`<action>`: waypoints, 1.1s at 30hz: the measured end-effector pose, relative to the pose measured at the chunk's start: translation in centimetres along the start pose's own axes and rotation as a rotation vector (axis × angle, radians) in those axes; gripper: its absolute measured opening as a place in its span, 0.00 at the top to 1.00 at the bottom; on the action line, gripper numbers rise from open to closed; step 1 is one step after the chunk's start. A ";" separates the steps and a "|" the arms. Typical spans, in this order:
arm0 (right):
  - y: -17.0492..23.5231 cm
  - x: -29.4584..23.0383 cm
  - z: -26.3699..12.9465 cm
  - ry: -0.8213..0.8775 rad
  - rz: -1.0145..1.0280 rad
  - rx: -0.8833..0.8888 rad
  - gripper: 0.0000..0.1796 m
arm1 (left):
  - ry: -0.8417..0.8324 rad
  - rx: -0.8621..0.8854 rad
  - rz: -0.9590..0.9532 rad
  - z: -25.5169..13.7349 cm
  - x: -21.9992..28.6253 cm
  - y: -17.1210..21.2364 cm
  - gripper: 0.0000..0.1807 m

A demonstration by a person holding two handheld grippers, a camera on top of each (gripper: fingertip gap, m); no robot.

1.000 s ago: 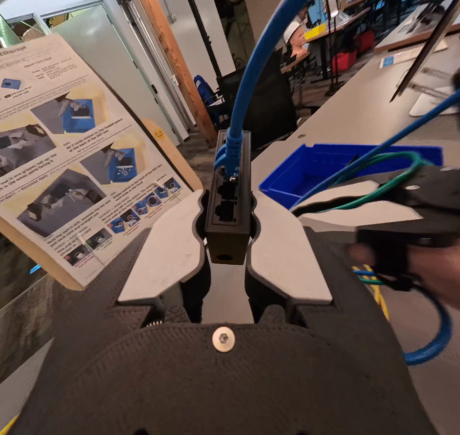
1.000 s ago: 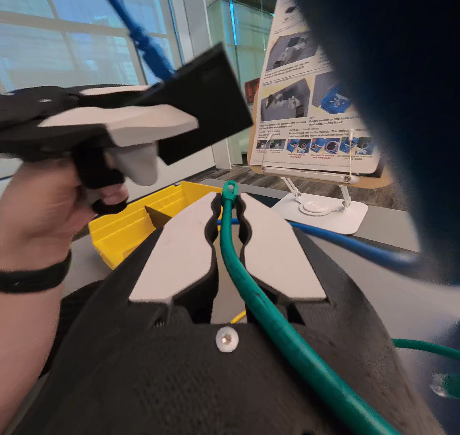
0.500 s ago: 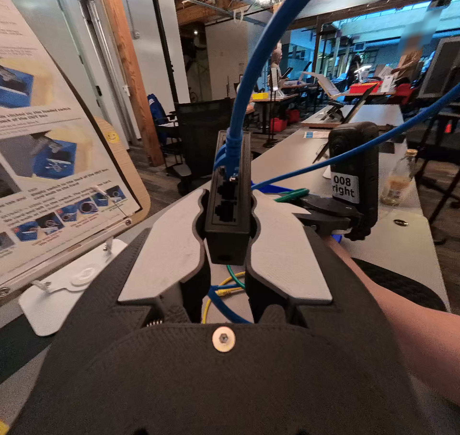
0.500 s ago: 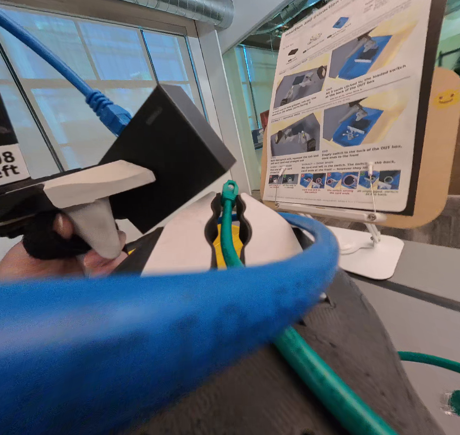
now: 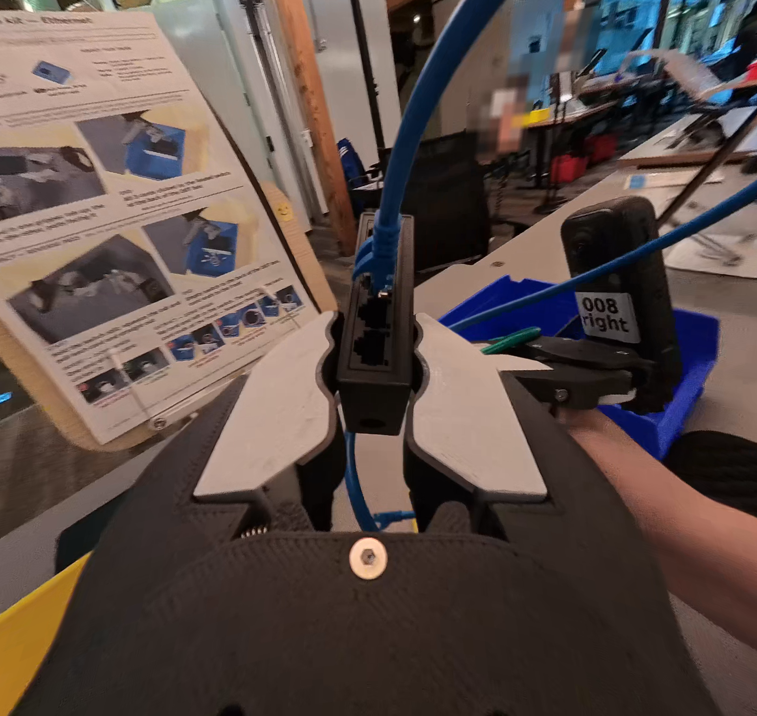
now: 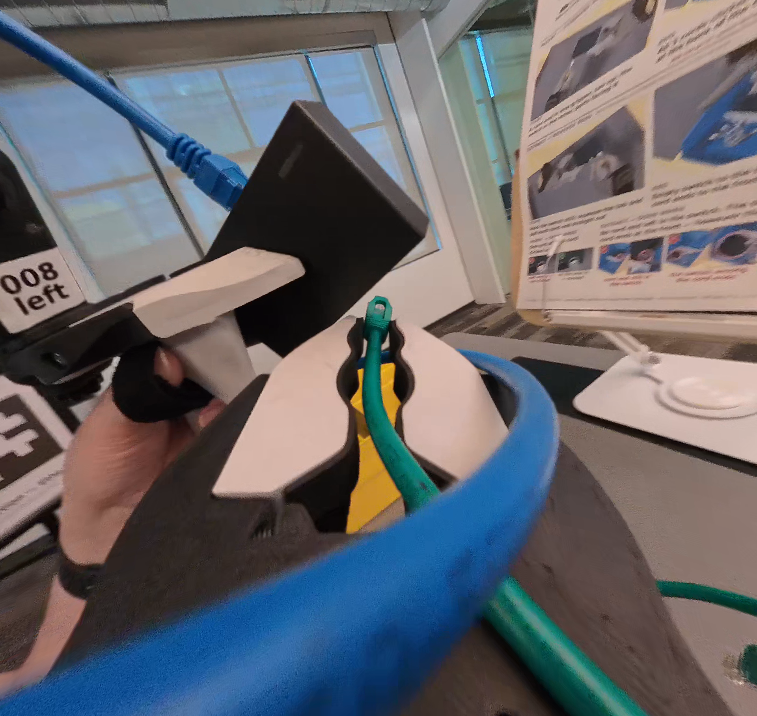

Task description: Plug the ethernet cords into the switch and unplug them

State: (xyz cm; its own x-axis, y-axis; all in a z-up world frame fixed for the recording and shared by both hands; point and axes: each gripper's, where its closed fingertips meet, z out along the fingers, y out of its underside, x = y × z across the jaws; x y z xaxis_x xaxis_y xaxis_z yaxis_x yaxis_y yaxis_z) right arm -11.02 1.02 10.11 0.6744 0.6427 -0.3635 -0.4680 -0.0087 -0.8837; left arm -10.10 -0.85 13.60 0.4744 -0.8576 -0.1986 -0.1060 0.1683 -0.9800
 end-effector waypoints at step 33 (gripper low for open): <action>1.4 0.6 0.3 -0.059 0.026 -0.004 0.93 | 0.124 0.074 -0.096 -0.8 1.1 -1.0 0.84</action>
State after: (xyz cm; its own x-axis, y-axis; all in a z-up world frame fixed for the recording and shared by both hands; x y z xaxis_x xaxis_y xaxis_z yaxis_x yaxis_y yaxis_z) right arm -11.46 1.60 8.78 0.6268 0.6865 -0.3686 -0.4825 -0.0295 -0.8754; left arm -10.16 -2.36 14.39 0.3674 -0.9241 -0.1055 0.0013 0.1139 -0.9935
